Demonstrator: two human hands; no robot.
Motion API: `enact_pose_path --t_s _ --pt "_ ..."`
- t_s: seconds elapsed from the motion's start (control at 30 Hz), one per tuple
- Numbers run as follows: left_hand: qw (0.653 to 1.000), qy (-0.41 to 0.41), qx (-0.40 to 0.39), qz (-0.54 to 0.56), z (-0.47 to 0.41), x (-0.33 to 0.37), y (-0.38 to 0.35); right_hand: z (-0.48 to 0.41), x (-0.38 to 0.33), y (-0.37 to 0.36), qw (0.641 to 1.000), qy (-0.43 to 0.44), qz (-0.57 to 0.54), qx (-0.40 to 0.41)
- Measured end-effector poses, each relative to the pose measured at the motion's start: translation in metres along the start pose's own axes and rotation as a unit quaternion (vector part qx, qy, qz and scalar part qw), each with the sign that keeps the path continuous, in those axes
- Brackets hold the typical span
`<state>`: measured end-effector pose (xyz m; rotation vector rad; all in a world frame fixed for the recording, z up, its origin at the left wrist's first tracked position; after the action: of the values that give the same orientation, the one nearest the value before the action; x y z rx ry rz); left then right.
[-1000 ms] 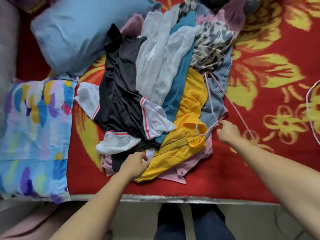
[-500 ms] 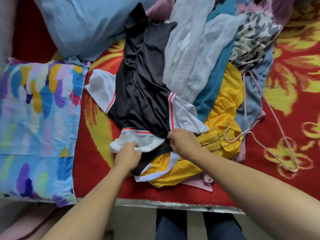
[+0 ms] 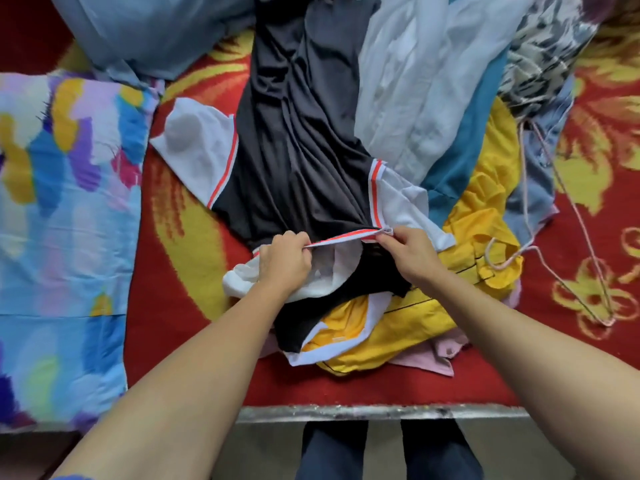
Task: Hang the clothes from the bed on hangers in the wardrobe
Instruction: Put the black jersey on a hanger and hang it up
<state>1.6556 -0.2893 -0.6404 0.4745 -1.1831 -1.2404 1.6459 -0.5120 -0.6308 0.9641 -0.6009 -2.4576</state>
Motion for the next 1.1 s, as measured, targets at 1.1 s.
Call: enact_pose_path --t_s 1.1 --pt "0.819 -0.199 0.531 0.08 0.408 0.264 0.33 0.496 -0.047 0.33 0.864 0.337 -0.165 0.336"
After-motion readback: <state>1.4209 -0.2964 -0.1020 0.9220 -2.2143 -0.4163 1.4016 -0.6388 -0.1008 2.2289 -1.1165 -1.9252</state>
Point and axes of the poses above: each hand's wrist, its own z-axis away from the middle knuckle, its own y-axis out of the back of the hand, x = y × z, the point moved 6 cm from there along -z, towards the middle knuckle, and after that the axes turned 15 degrees about -y, right-handed, at the moved point
